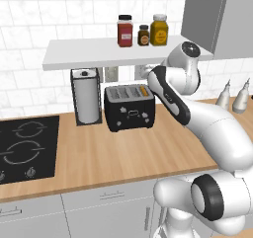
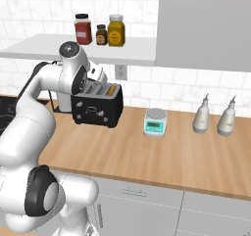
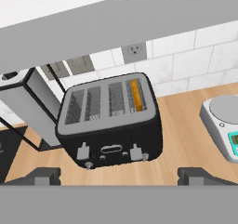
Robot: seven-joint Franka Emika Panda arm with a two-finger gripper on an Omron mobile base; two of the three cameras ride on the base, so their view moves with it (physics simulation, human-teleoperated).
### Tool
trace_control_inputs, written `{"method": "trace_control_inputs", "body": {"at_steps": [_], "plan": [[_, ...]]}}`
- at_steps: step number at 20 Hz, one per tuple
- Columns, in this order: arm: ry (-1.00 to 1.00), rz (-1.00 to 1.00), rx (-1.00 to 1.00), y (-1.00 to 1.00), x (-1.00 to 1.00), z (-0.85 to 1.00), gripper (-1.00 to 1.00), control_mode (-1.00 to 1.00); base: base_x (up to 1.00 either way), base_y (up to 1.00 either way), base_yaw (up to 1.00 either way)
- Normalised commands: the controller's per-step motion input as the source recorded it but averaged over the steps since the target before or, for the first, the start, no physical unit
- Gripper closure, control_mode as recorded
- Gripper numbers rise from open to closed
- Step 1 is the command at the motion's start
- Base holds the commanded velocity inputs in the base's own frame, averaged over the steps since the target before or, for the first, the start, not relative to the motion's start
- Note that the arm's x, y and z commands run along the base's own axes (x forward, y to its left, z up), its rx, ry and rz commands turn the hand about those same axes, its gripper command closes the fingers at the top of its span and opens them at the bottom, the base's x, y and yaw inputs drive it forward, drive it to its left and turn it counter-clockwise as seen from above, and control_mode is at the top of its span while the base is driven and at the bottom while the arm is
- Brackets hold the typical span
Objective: Start the toaster. Once the lever pops up, take the bread to the plate on the dining counter.
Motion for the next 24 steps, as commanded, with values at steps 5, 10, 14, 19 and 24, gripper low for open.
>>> {"method": "trace_control_inputs", "body": {"at_steps": [5, 10, 14, 19, 24], "plan": [[0.00, 0.00, 0.00, 0.00, 0.00, 0.00, -1.00, -1.00, 0.00, 0.00, 0.00], [0.00, 0.00, 0.00, 0.00, 0.00, 0.00, -1.00, -1.00, 0.00, 0.00, 0.00], [0.00, 0.00, 0.00, 0.00, 0.00, 0.00, -1.00, -1.00, 0.00, 0.00, 0.00], [0.00, 0.00, 0.00, 0.00, 0.00, 0.00, -1.00, -1.00, 0.00, 0.00, 0.00], [0.00, 0.00, 0.00, 0.00, 0.00, 0.00, -1.00, -1.00, 0.00, 0.00, 0.00]]}}
